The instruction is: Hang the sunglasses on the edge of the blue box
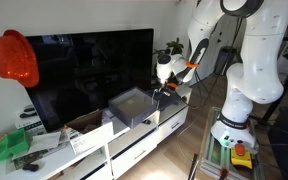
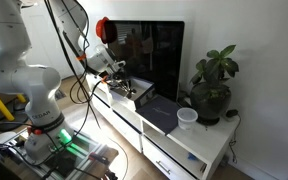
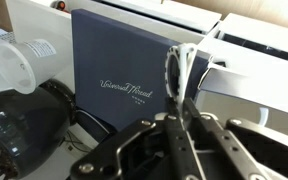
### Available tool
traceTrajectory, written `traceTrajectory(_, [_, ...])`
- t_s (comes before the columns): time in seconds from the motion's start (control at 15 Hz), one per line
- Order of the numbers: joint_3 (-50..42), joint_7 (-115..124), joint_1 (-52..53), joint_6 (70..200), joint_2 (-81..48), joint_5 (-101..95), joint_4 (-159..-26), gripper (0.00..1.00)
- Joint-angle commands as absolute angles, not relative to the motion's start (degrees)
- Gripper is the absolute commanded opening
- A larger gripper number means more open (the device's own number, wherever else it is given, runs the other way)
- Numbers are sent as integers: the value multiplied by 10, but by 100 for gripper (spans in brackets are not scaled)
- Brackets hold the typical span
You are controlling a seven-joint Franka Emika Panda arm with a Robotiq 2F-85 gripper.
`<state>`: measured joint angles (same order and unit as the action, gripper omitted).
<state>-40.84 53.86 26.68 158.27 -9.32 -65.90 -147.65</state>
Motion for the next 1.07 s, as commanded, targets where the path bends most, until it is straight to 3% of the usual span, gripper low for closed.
traceTrajectory(0.0, [-402,653,303,1549,-101,-703,-1494,3])
traceTrajectory(0.67, [-389,832,356,1548,-215,-739,-1449,3])
traceTrajectory(0.73, [-389,785,344,1544,-184,-707,-1475,11])
traceTrajectory(1.0, [-387,808,353,1544,-210,-715,-1453,11])
